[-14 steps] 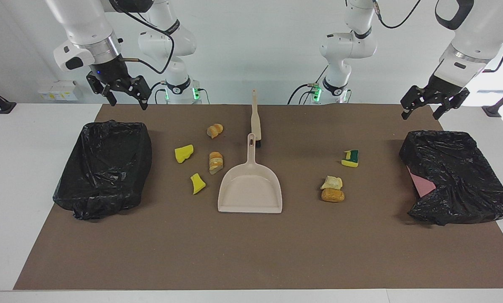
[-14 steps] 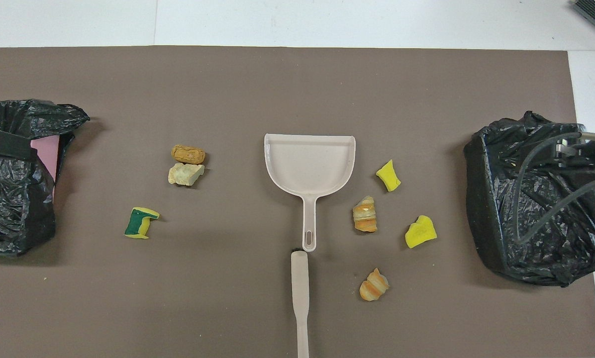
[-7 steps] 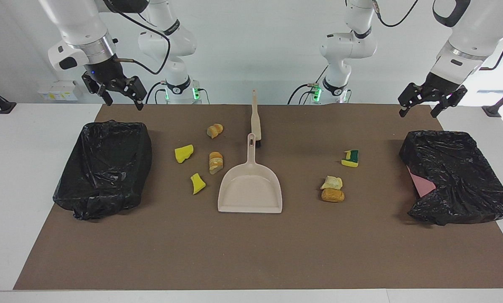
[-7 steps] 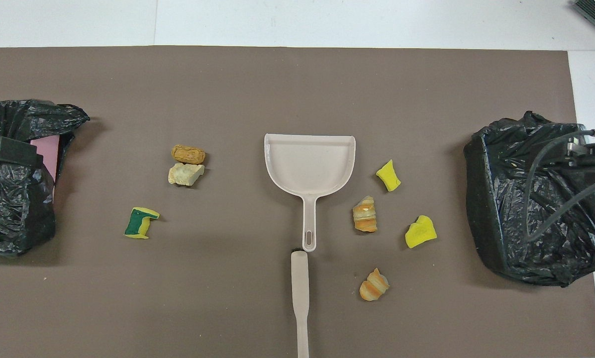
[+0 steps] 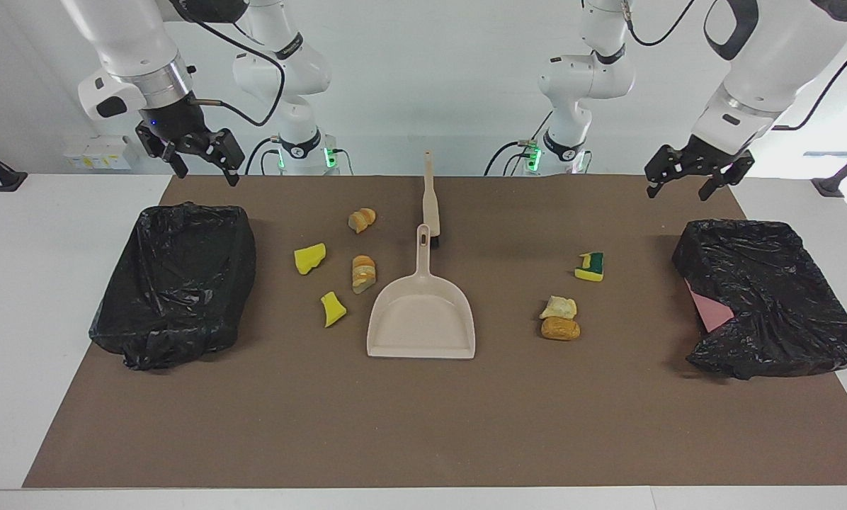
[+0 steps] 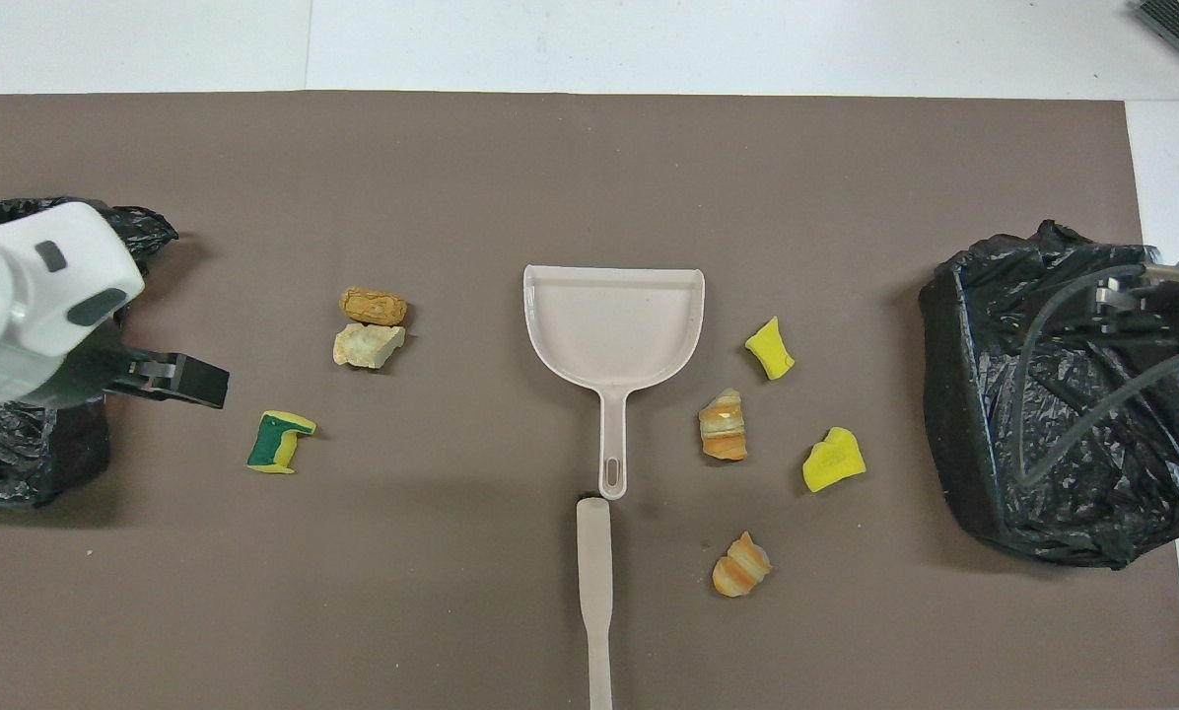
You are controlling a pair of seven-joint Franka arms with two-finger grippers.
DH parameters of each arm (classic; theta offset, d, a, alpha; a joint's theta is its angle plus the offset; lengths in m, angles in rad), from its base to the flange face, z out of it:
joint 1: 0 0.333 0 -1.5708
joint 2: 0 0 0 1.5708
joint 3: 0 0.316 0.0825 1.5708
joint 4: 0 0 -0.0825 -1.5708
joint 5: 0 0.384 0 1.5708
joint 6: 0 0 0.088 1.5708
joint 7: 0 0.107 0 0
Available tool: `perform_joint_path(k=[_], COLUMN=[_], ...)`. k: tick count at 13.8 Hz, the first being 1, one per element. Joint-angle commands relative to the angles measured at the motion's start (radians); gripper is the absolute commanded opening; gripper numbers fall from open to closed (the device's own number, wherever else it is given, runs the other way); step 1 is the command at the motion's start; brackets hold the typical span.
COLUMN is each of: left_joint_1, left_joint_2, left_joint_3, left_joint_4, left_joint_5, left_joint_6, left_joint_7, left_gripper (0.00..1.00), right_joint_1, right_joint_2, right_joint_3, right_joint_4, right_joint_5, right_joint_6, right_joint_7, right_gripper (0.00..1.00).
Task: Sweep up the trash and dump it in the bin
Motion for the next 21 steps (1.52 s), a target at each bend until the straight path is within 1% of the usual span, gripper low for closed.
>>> perform_joint_path(k=[1, 3, 5, 8, 11, 13, 14, 15, 16, 18, 19, 21], left_joint_1=[-0.116, -0.210, -0.311, -0.471, -0.624, -0.706, -0.747, -0.794, -0.848, -0.905, -0.936, -0.959], left_joint_2=[-0.119, -0.139, -0.146, -0.170, -0.147, -0.143, -0.137, -0.109, -0.086, -0.061, -0.042, 0.024], left_joint_3=[0.013, 0.013, 0.013, 0.013, 0.013, 0.013, 0.013, 0.013, 0.013, 0.013, 0.013, 0.013], left_joint_4=[-0.191, -0.257, -0.310, -0.447, -0.551, -0.625, -0.637, -0.645, -0.653, -0.662, -0.663, -0.663], left_joint_5=[-0.003, -0.006, -0.019, -0.028, -0.028, -0.028, -0.028, -0.028, -0.028, -0.028, -0.028, -0.028], left_joint_6=[0.110, 0.140, 0.178, 0.342, 0.506, 0.616, 0.646, 0.679, 0.725, 0.790, 0.807, 0.876], left_joint_7=[-0.098, -0.168, -0.249, -0.406, -0.550, -0.635, -0.671, -0.713, -0.762, -0.831, -0.853, -0.879], left_gripper=[1.00, 1.00, 1.00, 1.00, 1.00, 1.00, 1.00, 1.00, 1.00, 1.00, 1.00, 1.00], right_joint_1=[0.059, 0.117, 0.162, 0.234, 0.317, 0.386, 0.410, 0.414, 0.415, 0.417, 0.420, 0.486], right_joint_2=[-0.017, -0.013, 0.009, 0.055, 0.108, 0.148, 0.161, 0.171, 0.203, 0.286, 0.312, 0.342], right_joint_3=[0.004, 0.004, 0.004, 0.004, 0.004, 0.004, 0.004, 0.004, 0.004, 0.004, 0.006, 0.006], right_joint_4=[-0.066, -0.101, -0.118, -0.126, -0.130, -0.140, -0.159, -0.190, -0.199, -0.187, -0.187, -0.187], right_joint_5=[0.006, 0.006, 0.006, 0.005, 0.005, 0.005, 0.005, 0.005, 0.005, 0.006, 0.015, 0.023], right_joint_6=[0.063, 0.110, 0.149, 0.196, 0.229, 0.255, 0.296, 0.355, 0.414, 0.524, 0.549, 0.558], right_joint_7=[0.047, 0.082, 0.122, 0.177, 0.223, 0.280, 0.300, 0.302, 0.303, 0.302, 0.303, 0.317], right_gripper=[1.00, 1.00, 1.00, 1.00, 1.00, 1.00, 1.00, 1.00, 1.00, 1.00, 1.00, 1.00])
